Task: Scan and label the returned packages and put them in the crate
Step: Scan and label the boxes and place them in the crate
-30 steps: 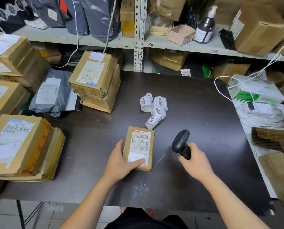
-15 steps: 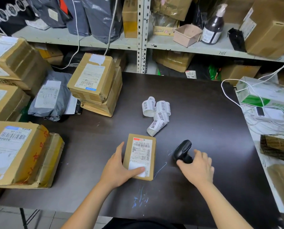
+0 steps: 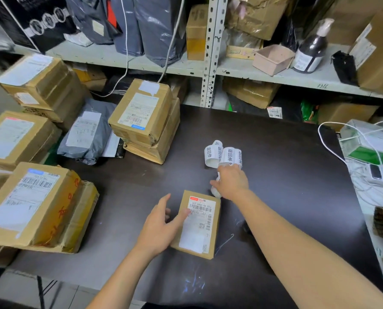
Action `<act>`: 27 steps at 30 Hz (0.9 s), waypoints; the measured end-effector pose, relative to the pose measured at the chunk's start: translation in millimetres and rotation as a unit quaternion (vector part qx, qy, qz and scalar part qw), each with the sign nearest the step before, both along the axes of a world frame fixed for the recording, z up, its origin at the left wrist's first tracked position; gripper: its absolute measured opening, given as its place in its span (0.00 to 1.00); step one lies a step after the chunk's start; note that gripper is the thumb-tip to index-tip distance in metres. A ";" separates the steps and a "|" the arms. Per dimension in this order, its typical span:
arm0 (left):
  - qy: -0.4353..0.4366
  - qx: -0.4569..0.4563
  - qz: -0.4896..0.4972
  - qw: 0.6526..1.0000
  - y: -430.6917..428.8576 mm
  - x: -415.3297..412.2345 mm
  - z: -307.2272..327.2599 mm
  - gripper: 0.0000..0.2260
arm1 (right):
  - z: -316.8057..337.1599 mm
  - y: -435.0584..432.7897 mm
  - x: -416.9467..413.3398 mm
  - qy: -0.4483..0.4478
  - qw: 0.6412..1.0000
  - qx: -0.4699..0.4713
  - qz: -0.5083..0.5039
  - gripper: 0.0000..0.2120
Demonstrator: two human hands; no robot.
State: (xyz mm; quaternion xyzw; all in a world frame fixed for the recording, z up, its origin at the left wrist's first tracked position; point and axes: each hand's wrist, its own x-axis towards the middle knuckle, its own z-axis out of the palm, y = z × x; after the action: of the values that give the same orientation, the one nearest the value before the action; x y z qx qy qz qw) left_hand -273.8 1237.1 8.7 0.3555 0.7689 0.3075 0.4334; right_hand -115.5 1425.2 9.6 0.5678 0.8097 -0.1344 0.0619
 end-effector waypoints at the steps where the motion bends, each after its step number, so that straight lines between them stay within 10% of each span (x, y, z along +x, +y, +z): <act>1: 0.005 0.006 -0.005 1.000 -0.3 -0.1 0.6 0.38 | -2.7 1.1 -3.2 -0.039 0.999 0.001 0.011 0.19; 19: 0.009 0.053 0.020 0.998 -2.5 4.8 2.3 0.24 | -0.7 -10.7 41.0 -0.217 0.962 -0.005 0.164 0.20; 27: 0.078 0.146 0.036 0.985 14.6 16.6 22.2 0.13 | 16.8 -21.7 39.3 0.180 0.981 0.064 -0.027 0.13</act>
State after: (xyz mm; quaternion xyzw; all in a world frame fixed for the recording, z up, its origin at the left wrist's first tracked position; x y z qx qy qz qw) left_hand -257.3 1251.7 31.0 0.4103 0.7593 0.4033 0.3039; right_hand -76.2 1403.5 26.4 0.5592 0.7987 -0.1833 -0.1251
